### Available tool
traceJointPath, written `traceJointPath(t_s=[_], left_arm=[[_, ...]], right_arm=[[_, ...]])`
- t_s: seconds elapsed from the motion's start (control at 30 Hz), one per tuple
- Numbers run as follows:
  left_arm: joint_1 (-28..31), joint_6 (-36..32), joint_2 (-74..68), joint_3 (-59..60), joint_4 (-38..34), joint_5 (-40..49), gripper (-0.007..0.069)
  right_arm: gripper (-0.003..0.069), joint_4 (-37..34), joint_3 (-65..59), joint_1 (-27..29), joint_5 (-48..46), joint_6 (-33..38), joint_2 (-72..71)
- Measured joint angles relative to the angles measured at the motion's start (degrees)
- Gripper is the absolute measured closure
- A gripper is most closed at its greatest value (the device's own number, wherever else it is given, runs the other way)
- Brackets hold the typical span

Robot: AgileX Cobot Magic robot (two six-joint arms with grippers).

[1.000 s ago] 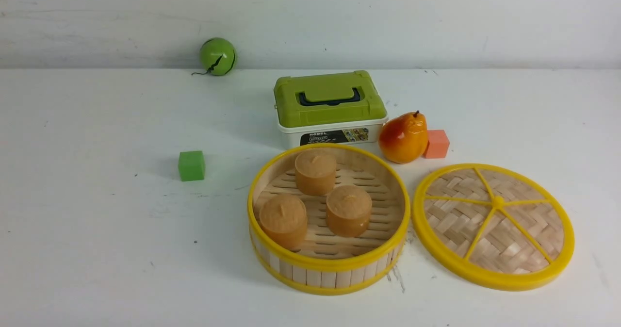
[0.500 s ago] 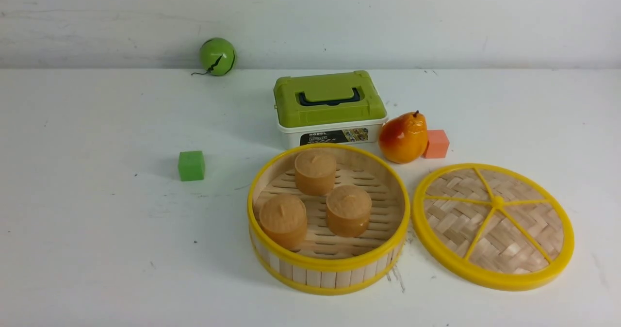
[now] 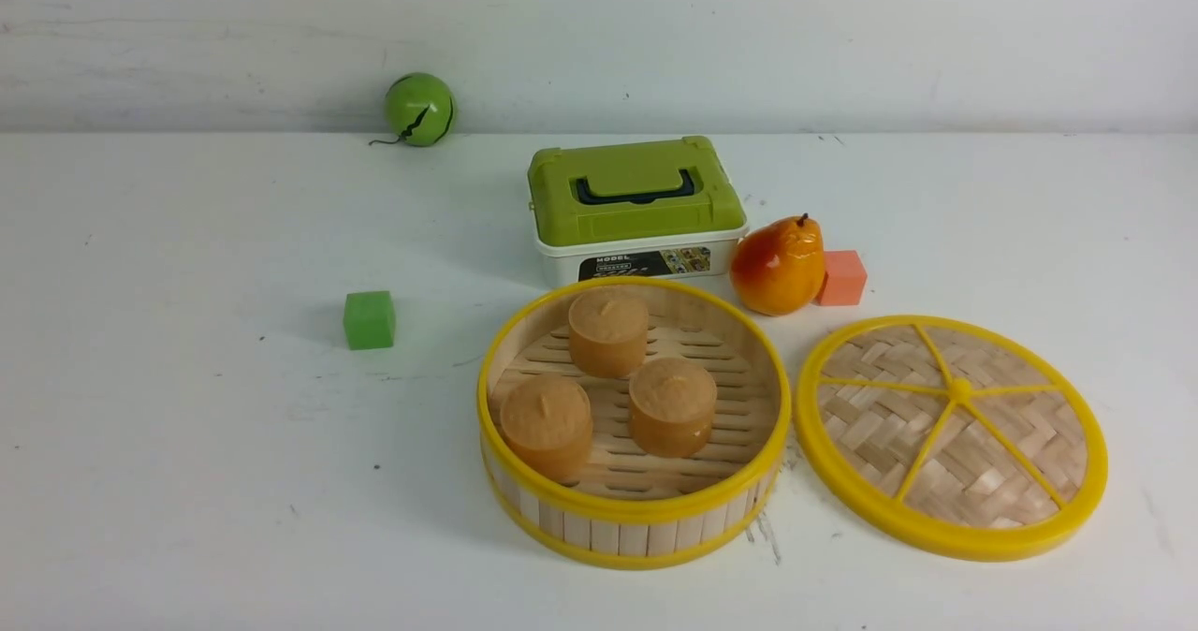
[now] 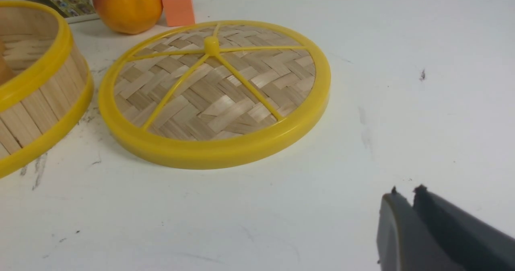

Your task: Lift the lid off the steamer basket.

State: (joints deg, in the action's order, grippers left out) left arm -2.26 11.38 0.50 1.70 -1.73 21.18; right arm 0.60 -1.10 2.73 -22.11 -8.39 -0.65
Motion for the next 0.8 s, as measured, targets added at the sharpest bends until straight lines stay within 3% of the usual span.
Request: traceJointPath(t_s=[0.8], left_arm=[[0.00,0.00,0.00,0.00,0.00,0.00,0.0385]], right_arm=[[0.0570,0.00,0.00,0.00,0.00,0.04,0.00]])
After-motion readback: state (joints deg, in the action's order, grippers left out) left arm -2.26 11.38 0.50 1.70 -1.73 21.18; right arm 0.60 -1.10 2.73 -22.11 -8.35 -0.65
